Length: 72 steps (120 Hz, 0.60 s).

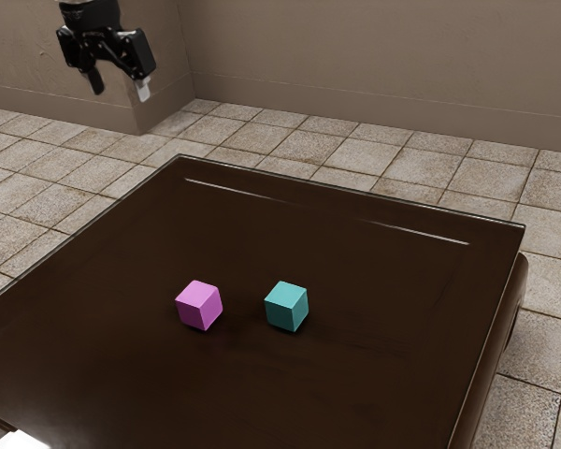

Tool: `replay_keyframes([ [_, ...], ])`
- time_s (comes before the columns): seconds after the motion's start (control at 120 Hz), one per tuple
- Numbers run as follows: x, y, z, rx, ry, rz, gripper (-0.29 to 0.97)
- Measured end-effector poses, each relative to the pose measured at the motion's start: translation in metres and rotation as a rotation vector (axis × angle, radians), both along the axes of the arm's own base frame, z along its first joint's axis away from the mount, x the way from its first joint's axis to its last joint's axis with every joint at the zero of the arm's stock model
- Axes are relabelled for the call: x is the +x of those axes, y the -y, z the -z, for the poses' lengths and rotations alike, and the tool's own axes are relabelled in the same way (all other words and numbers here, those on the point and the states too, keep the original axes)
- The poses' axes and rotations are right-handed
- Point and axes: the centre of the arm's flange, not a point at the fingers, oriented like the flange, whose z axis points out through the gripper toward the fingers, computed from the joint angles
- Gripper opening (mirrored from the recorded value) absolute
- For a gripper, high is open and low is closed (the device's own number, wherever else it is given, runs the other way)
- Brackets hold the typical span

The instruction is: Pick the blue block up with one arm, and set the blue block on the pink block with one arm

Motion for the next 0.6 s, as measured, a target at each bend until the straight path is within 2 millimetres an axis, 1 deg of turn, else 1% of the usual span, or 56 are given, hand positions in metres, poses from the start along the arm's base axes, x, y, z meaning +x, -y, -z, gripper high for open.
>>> replay_keyframes([
  [0.117,-0.004,-0.025,0.001,-0.01,-0.018,-0.043,0.66],
  [0.133,-0.005,-0.029,-0.001,-0.016,-0.014,-0.049,0.66],
  [0.15,-0.01,-0.032,-0.012,-0.018,0.006,-0.055,0.66],
  [0.175,-0.021,-0.038,-0.046,-0.011,0.071,-0.066,0.66],
  [0.2,-0.032,-0.044,-0.069,-0.004,0.116,-0.079,0.66],
  [0.217,-0.037,-0.048,-0.079,-0.001,0.133,-0.089,0.66],
  [0.25,-0.037,-0.059,-0.081,0.003,0.131,-0.116,0.66],
  [0.275,-0.032,-0.067,-0.075,0.006,0.114,-0.137,0.66],
  [0.3,-0.022,-0.074,-0.061,0.005,0.086,-0.153,0.66],
  [0.317,-0.015,-0.076,-0.053,0.004,0.071,-0.157,0.66],
  [0.333,-0.007,-0.073,-0.045,0.003,0.058,-0.152,0.66],
  [0.358,0.004,-0.06,-0.034,0.001,0.04,-0.13,0.66],
  [0.383,0.013,-0.04,-0.027,-0.001,0.028,-0.094,0.66],
  [0.408,0.019,-0.018,-0.022,-0.001,0.022,-0.057,0.66],
  [0.433,0.023,-0.001,-0.019,-0.001,0.019,-0.028,0.66],
  [0.483,0.027,0.02,-0.016,-0.002,0.017,0.004,0.66],
  [0.517,0.028,0.032,-0.008,-0.002,0.007,0.023,0.66],
  [0.55,0.029,0.04,0.013,-0.007,-0.024,0.038,0.66],
  [0.6,0.031,0.047,0.062,-0.016,-0.087,0.049,0.66],
])
